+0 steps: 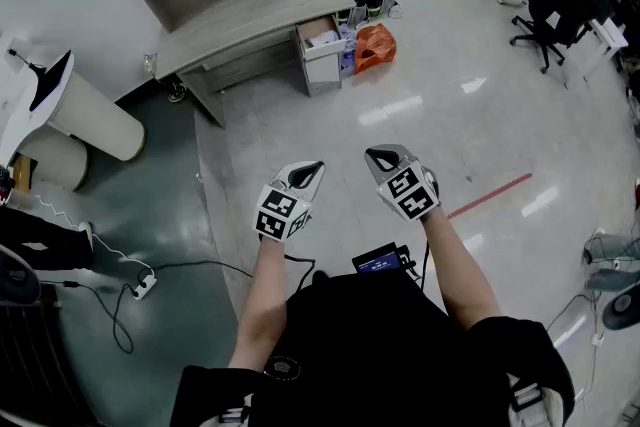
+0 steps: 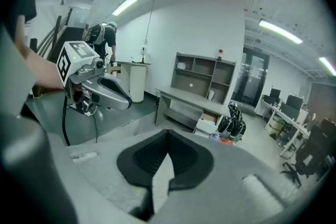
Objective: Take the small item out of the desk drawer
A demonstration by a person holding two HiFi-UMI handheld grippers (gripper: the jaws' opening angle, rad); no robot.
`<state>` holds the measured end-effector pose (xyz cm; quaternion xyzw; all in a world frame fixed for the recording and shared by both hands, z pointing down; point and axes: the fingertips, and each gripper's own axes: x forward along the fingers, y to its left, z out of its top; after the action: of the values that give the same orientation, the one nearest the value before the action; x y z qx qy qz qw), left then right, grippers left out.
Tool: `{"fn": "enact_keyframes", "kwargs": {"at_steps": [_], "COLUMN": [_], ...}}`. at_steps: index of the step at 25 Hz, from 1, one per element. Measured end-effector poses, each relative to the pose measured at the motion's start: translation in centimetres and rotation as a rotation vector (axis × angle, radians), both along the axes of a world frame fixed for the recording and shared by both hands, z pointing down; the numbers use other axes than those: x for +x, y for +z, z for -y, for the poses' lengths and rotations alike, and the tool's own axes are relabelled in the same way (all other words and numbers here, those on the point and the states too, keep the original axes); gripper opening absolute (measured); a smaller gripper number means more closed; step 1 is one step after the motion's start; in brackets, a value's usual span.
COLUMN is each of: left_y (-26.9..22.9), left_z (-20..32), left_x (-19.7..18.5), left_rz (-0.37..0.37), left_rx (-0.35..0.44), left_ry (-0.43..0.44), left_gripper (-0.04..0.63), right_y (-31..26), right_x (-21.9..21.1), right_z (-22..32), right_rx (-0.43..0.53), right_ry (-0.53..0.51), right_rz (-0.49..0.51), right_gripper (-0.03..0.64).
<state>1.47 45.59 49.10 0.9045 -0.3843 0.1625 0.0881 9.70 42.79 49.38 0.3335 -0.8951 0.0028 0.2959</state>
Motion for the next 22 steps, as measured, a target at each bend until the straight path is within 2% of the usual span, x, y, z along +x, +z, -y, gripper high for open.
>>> {"fn": "enact_keyframes", "kwargs": {"at_steps": [10,15,22], "left_y": [-0.2,0.2,0.8], "left_z": [0.4,0.6,0.3], "left_x": [0.3,0.6,0.9], "left_rz": [0.008,0.004,-0.013], "left_rx": [0.007,0.000,-0.019], "left_ry": [0.000,0.003,0.008], "left_gripper": [0.000,0.000,-0.002], "right_y": [-0.3,-0.3,0.1], "right_x": [-0.2,0.0,0.3], "right_z": [0.4,0.5,0.4], "right_rx": [0.007,-0.016,-0.029], "right_ry": [0.005,0.027,0.028], "right_rz": [0.009,0.055,0.059], "right_gripper": [0.000,0.000,0.000]}}
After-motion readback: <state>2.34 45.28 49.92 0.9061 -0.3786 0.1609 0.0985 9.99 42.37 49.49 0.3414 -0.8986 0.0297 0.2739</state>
